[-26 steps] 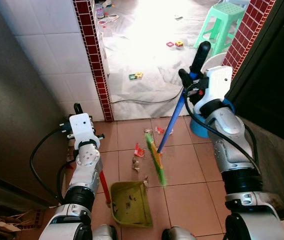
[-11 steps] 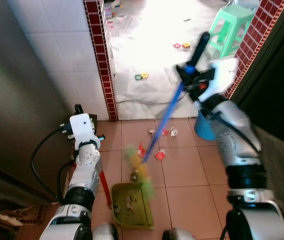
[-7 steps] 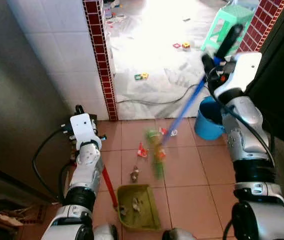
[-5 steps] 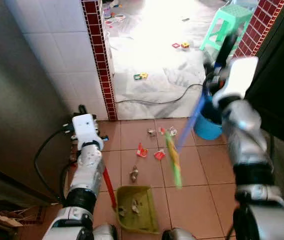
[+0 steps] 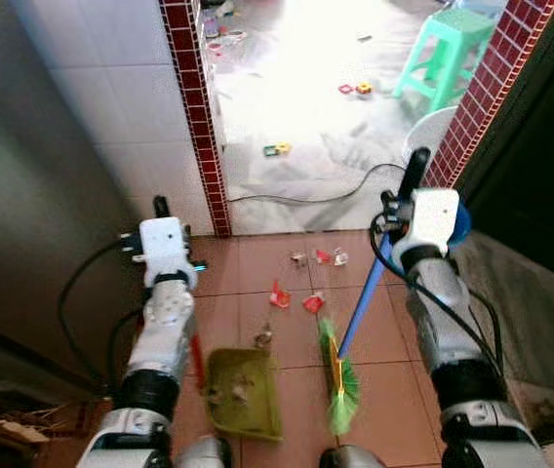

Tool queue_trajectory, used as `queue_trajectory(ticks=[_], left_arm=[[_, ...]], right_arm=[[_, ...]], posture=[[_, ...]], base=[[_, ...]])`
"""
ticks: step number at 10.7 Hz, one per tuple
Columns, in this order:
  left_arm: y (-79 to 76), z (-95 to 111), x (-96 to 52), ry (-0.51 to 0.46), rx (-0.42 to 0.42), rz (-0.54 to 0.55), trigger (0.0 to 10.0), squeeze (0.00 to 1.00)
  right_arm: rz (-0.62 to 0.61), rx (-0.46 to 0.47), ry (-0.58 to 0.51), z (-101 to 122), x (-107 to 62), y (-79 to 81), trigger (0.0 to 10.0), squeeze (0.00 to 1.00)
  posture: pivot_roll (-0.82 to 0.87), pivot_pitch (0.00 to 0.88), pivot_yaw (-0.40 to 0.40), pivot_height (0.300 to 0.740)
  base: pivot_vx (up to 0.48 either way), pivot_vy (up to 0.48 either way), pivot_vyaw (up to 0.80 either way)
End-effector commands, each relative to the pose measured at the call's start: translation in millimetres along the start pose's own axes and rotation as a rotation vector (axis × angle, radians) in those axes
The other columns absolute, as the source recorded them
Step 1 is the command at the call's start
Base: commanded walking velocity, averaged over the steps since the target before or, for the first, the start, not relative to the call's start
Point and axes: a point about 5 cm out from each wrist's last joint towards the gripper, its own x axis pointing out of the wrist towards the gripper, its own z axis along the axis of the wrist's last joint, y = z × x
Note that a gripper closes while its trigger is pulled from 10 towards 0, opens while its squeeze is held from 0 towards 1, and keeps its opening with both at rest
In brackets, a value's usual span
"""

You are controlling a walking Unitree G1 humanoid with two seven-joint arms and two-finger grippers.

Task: Sweep floor

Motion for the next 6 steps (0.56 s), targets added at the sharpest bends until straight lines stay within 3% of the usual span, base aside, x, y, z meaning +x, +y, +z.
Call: queue_trajectory(ticks=[1, 3, 5, 6], left_arm=[[4.8, 2, -0.1, -0.015, 0.009, 0.010, 10.0, 0.00], [14.0, -15, -10.3, 0.031, 0.018, 0.019, 10.0, 0.00], [18.7, -18, -20.5, 0.047, -0.039, -0.032, 10.0, 0.00], [25.8, -18, -25.1, 0.039, -0.024, -0.017, 10.0, 0.00]], right_arm=[[-0.002, -0.013, 0.005, -7, -6.1, 2.8, 10.0, 0.00], [-0.056, 0.010, 0.004, -13, -12.1, 0.7, 10.0, 0.00], [-0.045, 0.044, -0.012, -12, -17.7, 5.4, 10.0, 0.00], [-0.035, 0.044, -0.019, -11, -21.5, 6.3, 10.0, 0.00]], posture=[[-0.10, 0.042, 0.072, 0.740], [-0.10, 0.022, 0.078, 0.740], [-0.09, 0.014, 0.084, 0.740], [-0.09, 0.010, 0.078, 0.740]], base=[[0.000, 0.000, 0.00], [0.000, 0.000, 0.00], [0.000, 0.000, 0.00], [0.000, 0.000, 0.00]])
